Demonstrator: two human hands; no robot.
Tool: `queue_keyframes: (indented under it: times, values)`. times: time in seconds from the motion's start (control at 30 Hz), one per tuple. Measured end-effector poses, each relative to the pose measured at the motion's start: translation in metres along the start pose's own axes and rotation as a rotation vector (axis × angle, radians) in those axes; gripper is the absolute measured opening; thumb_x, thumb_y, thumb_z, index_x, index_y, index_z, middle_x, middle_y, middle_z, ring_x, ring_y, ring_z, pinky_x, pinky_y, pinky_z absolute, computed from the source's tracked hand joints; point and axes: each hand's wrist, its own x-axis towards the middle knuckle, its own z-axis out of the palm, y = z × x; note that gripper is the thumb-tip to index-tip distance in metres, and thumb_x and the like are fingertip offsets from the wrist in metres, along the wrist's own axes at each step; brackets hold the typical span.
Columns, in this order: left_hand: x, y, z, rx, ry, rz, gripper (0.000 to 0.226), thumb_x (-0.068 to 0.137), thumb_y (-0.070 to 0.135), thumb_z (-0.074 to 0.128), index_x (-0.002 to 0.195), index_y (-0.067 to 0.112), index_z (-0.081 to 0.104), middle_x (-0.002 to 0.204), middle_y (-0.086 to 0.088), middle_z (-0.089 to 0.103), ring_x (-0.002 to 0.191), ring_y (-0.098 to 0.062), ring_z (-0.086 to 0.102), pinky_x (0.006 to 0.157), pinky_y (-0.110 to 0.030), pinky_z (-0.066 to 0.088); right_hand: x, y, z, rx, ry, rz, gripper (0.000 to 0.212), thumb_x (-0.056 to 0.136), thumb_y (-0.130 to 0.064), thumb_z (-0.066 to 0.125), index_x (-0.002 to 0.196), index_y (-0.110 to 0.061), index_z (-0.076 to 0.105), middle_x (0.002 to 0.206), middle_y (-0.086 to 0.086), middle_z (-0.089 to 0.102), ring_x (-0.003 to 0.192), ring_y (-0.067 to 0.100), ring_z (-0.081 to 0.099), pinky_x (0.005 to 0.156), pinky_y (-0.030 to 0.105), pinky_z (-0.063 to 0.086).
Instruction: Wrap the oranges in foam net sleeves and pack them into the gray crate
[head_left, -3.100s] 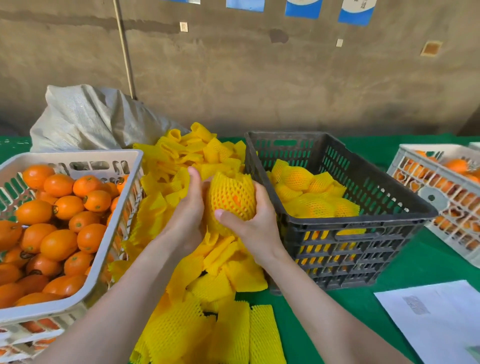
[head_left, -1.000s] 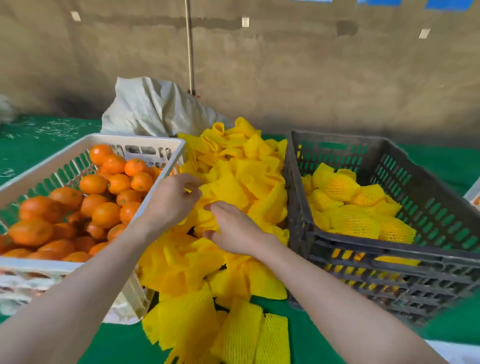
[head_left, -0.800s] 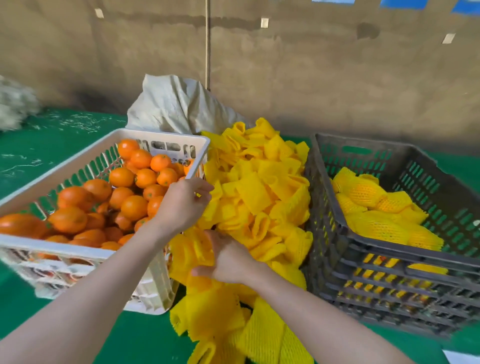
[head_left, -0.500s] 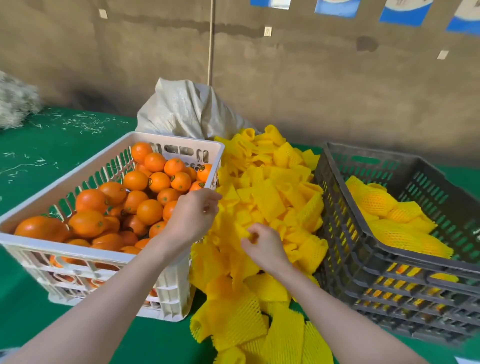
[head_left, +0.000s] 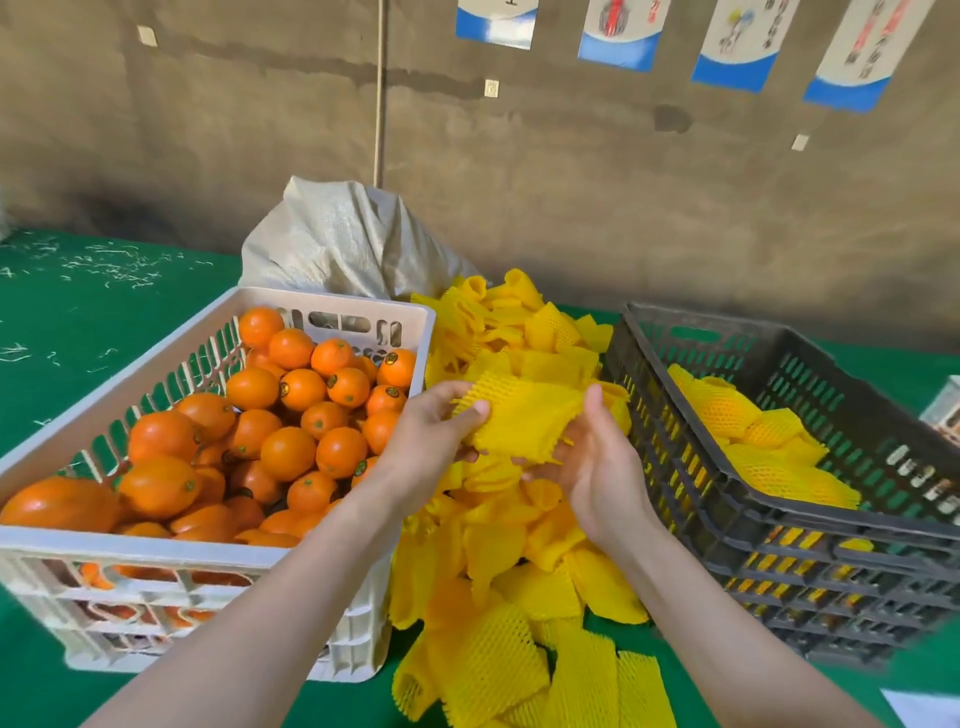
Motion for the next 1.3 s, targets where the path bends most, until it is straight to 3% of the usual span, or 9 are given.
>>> queue_keyframes:
  times: [0.2, 0.3, 0.5, 0.6, 0.67, 0.8, 0.9, 1.07, 1.3]
  values:
    - [-0.005, 0.010, -0.016, 0.027, -0.008, 0.029, 0.025, 0.098, 0.012, 0.048, 0.114, -0.004, 0.061, 0.113, -0.029, 0.063, 0.100, -0.042, 0.061, 0.090, -0.056, 0.047, 0.017, -0.013, 0.028, 0.071, -0.126, 0.142, 0.067, 0.073, -0.060, 0.051, 0.125, -0.018, 0.057, 0.119, 0.008, 0.066, 0.109, 0.024, 0.063, 0.092, 0.044, 0.050]
    - [-0.005, 0.022, -0.039, 0.122, -0.031, 0.084, 0.018, 0.090, 0.009, 0.059, 0.101, -0.004, 0.066, 0.100, -0.022, 0.068, 0.090, -0.029, 0.064, 0.084, -0.043, 0.051, 0.026, -0.011, 0.045, -0.222, -0.134, 0.037, 0.018, 0.083, -0.017, 0.064, 0.100, -0.020, 0.067, 0.097, 0.006, 0.071, 0.089, 0.019, 0.067, 0.076, 0.031, 0.055]
    - [0.008, 0.031, -0.089, 0.269, 0.200, -0.009, 0.019, 0.094, 0.009, 0.055, 0.082, 0.009, 0.069, 0.090, -0.025, 0.066, 0.083, -0.027, 0.059, 0.080, -0.040, 0.050, 0.036, 0.009, 0.082, -0.507, -0.060, -0.155, 0.031, 0.085, 0.006, 0.058, 0.085, -0.026, 0.061, 0.084, -0.005, 0.062, 0.083, 0.009, 0.057, 0.070, 0.022, 0.048]
    - [0.003, 0.027, -0.105, 0.790, -0.034, -0.251, 0.034, 0.093, -0.003, 0.048, 0.064, 0.001, 0.065, 0.067, -0.029, 0.063, 0.060, -0.012, 0.059, 0.074, -0.025, 0.055, 0.042, 0.020, 0.095, -0.519, -0.107, -0.143, 0.029, 0.086, 0.005, 0.057, 0.086, -0.024, 0.059, 0.086, 0.001, 0.061, 0.083, 0.012, 0.057, 0.071, 0.027, 0.047]
    - [0.007, 0.007, -0.119, 1.124, -0.240, -0.388, 0.011, 0.092, 0.016, 0.059, 0.094, 0.005, 0.062, 0.099, -0.019, 0.065, 0.076, -0.015, 0.059, 0.078, -0.027, 0.053, 0.045, 0.029, 0.104, -0.532, -0.151, -0.138, 0.029, 0.085, 0.005, 0.057, 0.086, -0.024, 0.058, 0.085, 0.001, 0.060, 0.081, 0.013, 0.056, 0.071, 0.027, 0.046]
    - [0.010, -0.017, -0.135, 1.522, -0.568, -0.757, 0.071, 0.077, 0.062, 0.065, 0.118, 0.005, 0.060, 0.090, -0.005, 0.060, 0.062, -0.016, 0.055, 0.058, -0.025, 0.048, 0.049, 0.041, 0.113, -0.591, -0.206, -0.135, 0.029, 0.086, 0.001, 0.059, 0.089, -0.027, 0.057, 0.084, -0.008, 0.059, 0.082, 0.011, 0.056, 0.072, 0.025, 0.045]
    - [0.013, -0.021, -0.138, 1.517, -0.660, -0.856, 0.069, 0.082, 0.057, 0.063, 0.125, 0.004, 0.054, 0.110, -0.011, 0.059, 0.092, -0.025, 0.065, 0.078, -0.030, 0.053, 0.052, 0.047, 0.113, -0.611, -0.219, -0.125, 0.029, 0.086, 0.000, 0.059, 0.089, -0.029, 0.056, 0.086, -0.006, 0.060, 0.084, 0.011, 0.057, 0.072, 0.024, 0.045]
    - [0.012, -0.032, -0.140, 1.552, -0.754, -0.769, 0.039, 0.083, 0.046, 0.065, 0.090, 0.008, 0.061, 0.094, -0.010, 0.062, 0.075, -0.022, 0.064, 0.070, -0.029, 0.053, 0.050, 0.045, 0.104, -0.564, -0.240, -0.115, 0.038, 0.087, 0.004, 0.056, 0.097, -0.032, 0.055, 0.096, 0.001, 0.062, 0.088, 0.016, 0.059, 0.073, 0.028, 0.050]
    - [0.017, 0.010, -0.167, 0.761, -0.438, -0.535, 0.071, 0.068, 0.031, 0.083, 0.126, 0.006, 0.052, 0.123, -0.007, 0.055, 0.105, -0.021, 0.059, 0.075, -0.025, 0.054, 0.045, 0.032, 0.081, -0.404, -0.182, 0.010, 0.025, 0.082, -0.003, 0.069, 0.088, -0.024, 0.056, 0.083, 0.000, 0.062, 0.071, 0.009, 0.062, 0.060, 0.024, 0.051]
